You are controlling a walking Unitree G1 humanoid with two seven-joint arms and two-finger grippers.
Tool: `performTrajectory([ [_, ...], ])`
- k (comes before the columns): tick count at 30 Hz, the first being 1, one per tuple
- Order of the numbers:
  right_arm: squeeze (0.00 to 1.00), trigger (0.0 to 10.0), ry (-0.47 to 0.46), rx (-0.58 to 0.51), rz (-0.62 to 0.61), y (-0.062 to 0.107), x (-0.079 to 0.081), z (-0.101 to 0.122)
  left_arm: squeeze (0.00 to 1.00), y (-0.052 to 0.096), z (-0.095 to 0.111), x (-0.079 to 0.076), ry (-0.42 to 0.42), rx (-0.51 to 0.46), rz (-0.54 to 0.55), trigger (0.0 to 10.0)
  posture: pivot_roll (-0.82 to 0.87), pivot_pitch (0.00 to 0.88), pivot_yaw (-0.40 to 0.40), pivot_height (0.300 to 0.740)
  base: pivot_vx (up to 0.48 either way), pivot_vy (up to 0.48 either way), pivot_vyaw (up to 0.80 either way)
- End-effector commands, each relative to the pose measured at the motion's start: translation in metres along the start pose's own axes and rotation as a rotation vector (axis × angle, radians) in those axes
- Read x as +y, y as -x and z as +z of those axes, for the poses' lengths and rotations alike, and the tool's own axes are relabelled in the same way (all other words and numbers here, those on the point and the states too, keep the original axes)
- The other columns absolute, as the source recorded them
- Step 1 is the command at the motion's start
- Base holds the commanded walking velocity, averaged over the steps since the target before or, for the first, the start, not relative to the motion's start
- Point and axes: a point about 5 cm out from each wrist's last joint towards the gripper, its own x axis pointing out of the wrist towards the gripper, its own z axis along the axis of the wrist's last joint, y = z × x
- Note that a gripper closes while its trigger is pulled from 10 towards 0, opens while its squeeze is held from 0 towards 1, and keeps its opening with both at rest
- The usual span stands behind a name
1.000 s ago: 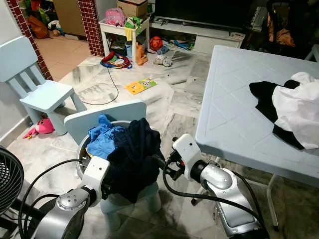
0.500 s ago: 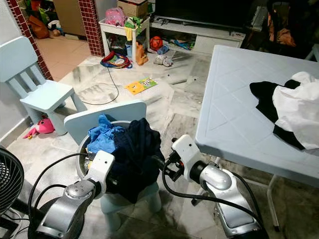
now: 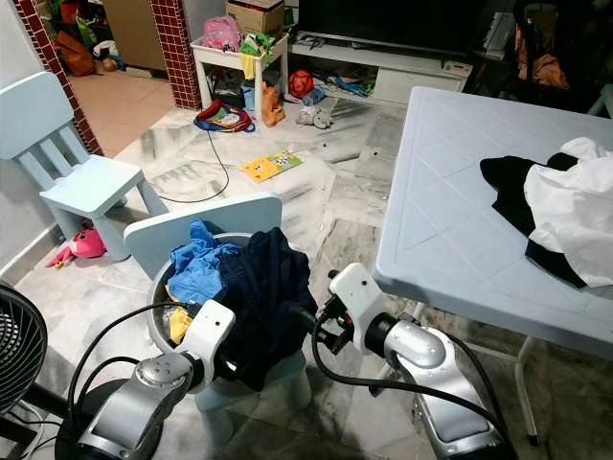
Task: Hang hanger
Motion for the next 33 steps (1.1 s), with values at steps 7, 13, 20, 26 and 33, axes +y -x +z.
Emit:
performTrajectory([
  [7,0.0,10.0,0.016,-0.014,0.005,0.001,0.0,0.006,0.0,-0.005,0.008,-0.001,-0.063,-0.032,-0.016,0.0,-0.09,0.043,-0.02,0.74,0.0,0.0,0.0],
  [13,0.0,10.0,0.016,-0.014,0.0,0.001,0.0,0.006,0.0,-0.006,0.008,0.0,-0.068,-0.04,-0.017,0.0,-0.1,0.044,-0.018,0.74,0.0,0.0,0.0],
  [20,0.0,10.0,0.016,-0.013,0.004,0.001,0.0,0.005,0.0,-0.003,0.011,0.002,-0.068,-0.108,0.029,0.0,-0.09,0.046,-0.024,0.74,0.0,0.0,0.0],
  [26,0.0,10.0,0.007,-0.008,0.008,0.001,-0.004,0.005,0.0,0.004,0.014,0.008,-0.035,-0.194,0.105,0.0,-0.09,0.045,-0.029,0.74,0.0,0.0,0.0],
  [33,0.0,10.0,-0.006,-0.011,0.004,0.0,-0.009,0.007,0.0,0.016,0.025,0.013,-0.029,-0.328,0.175,0.0,-0.08,0.04,-0.04,0.74,0.0,0.0,0.0],
])
